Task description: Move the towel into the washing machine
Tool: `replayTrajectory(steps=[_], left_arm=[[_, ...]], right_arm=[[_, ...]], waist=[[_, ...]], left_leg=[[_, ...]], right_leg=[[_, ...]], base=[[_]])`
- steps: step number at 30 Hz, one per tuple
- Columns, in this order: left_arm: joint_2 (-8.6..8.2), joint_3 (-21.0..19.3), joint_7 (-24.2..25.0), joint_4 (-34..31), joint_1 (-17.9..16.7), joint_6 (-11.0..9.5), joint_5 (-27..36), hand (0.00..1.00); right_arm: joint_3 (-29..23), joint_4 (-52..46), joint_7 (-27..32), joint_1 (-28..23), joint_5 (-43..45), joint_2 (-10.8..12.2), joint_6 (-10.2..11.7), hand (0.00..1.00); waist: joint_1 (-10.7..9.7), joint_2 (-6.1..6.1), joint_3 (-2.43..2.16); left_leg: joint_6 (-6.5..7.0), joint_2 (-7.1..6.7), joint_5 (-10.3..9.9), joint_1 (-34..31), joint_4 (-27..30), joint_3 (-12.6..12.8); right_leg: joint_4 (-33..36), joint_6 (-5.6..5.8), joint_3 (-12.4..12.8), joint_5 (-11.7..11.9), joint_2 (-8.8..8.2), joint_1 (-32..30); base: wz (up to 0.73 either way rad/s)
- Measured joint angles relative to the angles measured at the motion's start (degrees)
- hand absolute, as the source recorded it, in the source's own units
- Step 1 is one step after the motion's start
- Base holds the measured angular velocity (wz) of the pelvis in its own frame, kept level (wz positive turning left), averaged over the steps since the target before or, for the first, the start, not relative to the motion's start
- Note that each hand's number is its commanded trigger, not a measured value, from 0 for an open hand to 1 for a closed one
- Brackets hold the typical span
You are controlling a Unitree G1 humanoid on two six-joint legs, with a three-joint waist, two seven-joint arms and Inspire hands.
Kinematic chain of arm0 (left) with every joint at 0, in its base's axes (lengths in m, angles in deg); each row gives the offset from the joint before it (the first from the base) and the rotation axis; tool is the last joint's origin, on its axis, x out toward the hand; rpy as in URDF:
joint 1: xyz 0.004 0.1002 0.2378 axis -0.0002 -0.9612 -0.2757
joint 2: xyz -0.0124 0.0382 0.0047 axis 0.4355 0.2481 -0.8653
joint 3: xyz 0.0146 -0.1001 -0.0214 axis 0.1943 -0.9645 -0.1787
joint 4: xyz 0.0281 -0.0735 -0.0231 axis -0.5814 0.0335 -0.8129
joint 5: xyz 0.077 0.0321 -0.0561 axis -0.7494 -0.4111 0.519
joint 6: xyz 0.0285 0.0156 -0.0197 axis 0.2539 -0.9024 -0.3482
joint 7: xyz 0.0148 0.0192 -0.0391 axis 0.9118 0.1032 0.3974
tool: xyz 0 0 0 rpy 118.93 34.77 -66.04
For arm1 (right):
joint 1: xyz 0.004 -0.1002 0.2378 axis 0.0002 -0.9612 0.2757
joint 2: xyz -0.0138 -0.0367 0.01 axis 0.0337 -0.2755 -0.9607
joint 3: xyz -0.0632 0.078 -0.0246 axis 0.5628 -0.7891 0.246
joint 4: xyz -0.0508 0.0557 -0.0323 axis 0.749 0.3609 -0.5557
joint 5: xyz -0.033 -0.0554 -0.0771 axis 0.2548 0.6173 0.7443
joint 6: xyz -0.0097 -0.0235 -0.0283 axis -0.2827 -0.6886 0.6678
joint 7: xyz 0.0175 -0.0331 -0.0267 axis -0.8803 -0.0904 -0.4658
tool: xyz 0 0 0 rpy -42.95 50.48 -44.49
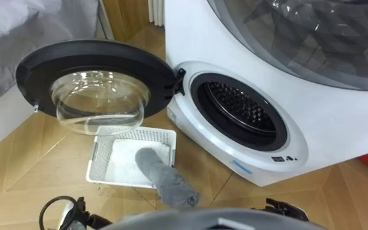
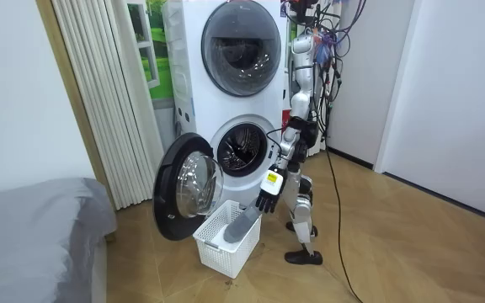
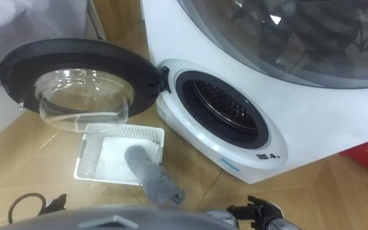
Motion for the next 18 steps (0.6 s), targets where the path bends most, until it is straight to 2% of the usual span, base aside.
replayTrajectory(steps=[7, 13, 15, 18], left_arm=[[0.00, 0.2, 0.1, 0.0, 0.3, -1.9, 0.0, 0.00], [0.18, 0.2, 1.1, 0.0, 0.6, -3.4, 0.1, 0.00], [0.26, 0.3, 1.2, -0.3, 1.0, -3.4, -0.1, 0.00], [0.48, 2.6, 1.0, -0.3, 2.3, -4.4, -0.1, 0.00]], right_arm=[[0.7, -0.2, 0.0, 0.1, -0.8, 0.0, 0.8, 0.00], [0.9, -0.3, -0.4, 0.4, -0.8, -0.1, 1.9, 0.00], [1.2, -0.3, -0.5, 0.8, -0.7, -0.1, 2.0, 0.00], [2.8, -0.2, -0.5, 2.0, -0.8, -0.3, 2.2, 0.00]], waist=[[0.1, -0.04, -0.02], [0.2, -0.31, -0.30], [0.0, -0.53, -0.55], [-0.1, -0.38, -0.35]], left_leg=[[0.00, -0.04, 0.0, -0.3, -0.1, -0.1], [0.03, -0.21, 0.0, -2.1, 0.2, -0.1], [0.03, -0.22, 0.0, -3.2, 0.6, -0.1], [0.04, -0.19, 0.0, -4.7, 1.4, -0.2]], right_leg=[[0.0, 0.00, 0.0, 0.0, -0.01, -0.2], [0.7, 0.00, 0.2, 0.0, -0.15, -2.5], [0.9, 0.01, 0.2, 0.0, -0.27, -3.5], [1.5, 0.03, 0.2, 0.0, -0.39, -4.7]], base=[[0.00], [-0.05], [0.00], [0.00]])
